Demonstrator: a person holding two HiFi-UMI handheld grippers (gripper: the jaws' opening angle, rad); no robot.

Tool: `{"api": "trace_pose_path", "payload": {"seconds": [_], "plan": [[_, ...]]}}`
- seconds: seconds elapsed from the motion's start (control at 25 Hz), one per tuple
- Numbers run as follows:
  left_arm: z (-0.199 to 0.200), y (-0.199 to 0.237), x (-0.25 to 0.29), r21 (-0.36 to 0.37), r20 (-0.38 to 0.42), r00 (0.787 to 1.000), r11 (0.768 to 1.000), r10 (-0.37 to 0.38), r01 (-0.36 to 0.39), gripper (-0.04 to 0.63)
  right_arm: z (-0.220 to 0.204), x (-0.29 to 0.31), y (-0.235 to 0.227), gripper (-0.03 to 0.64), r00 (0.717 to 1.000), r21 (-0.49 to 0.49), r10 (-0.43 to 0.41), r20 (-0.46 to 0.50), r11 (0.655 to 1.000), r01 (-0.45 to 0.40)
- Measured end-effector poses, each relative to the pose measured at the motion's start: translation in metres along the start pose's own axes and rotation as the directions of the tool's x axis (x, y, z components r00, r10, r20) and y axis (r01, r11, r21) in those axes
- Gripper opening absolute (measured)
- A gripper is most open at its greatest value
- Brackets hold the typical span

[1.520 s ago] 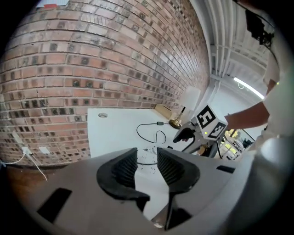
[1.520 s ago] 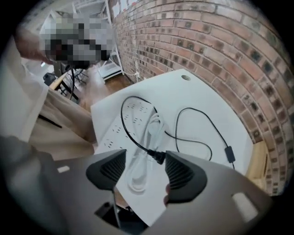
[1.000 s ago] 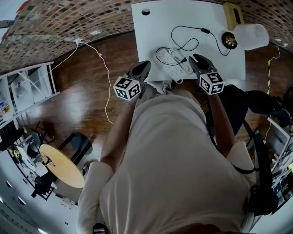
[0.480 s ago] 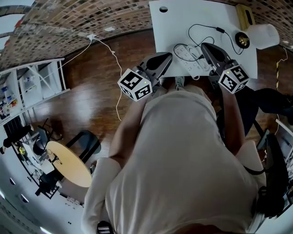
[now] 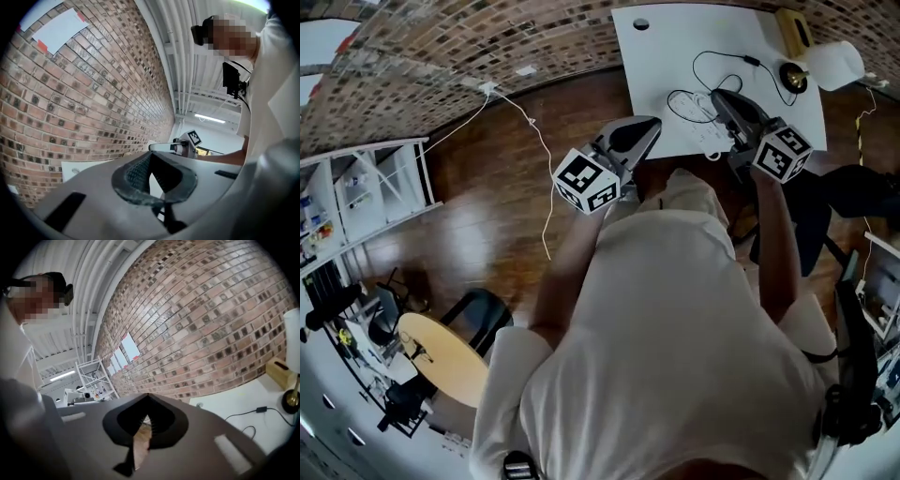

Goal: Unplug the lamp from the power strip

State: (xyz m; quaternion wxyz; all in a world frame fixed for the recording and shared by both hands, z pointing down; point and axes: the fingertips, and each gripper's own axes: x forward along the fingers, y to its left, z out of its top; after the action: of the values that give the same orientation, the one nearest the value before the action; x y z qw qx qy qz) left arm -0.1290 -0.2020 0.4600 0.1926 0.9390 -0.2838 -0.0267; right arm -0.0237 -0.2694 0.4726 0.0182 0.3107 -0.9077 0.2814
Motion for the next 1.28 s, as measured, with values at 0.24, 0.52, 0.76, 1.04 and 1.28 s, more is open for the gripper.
{"api": "trace_pose_path", "payload": {"seconds": [0.24,0.52,0.76,1.04,1.28], "plan": [[-0.029,-0.007,0.024,-0.055,-0.053,0.998,0.998,0.033,-0.036,0.002,0.003,-0.032,-0.014,-0.002,0.998,-0.043,0.023,-0.060,0.999,-0.026],[-0.055,-0.011,0.047,-0.112,-0.096,0.988,0.985,0.120,-0.130,0.002,0.052,-0.103,-0.020,-0.002,0.998,0.036,0.056,0.040,0.998,-0.058],[-0.062,-0.031,0.053,-0.106,-0.080,0.978,0.974,0.194,-0.202,0.003,0.070,-0.139,-0.039,-0.002,0.991,0.001,-0.024,0.134,1.000,0.024],[-0.073,-0.020,0.019,-0.137,-0.021,0.934,0.924,0.357,-0.356,0.003,0.034,-0.156,-0.052,0.002,0.989,-0.311,-0.135,0.064,0.939,0.148],[-0.075,-0.033,0.003,-0.113,-0.022,0.939,0.932,0.343,-0.343,0.003,-0.032,-0.143,-0.049,0.002,0.966,-0.525,-0.230,-0.116,0.840,0.137]]}}
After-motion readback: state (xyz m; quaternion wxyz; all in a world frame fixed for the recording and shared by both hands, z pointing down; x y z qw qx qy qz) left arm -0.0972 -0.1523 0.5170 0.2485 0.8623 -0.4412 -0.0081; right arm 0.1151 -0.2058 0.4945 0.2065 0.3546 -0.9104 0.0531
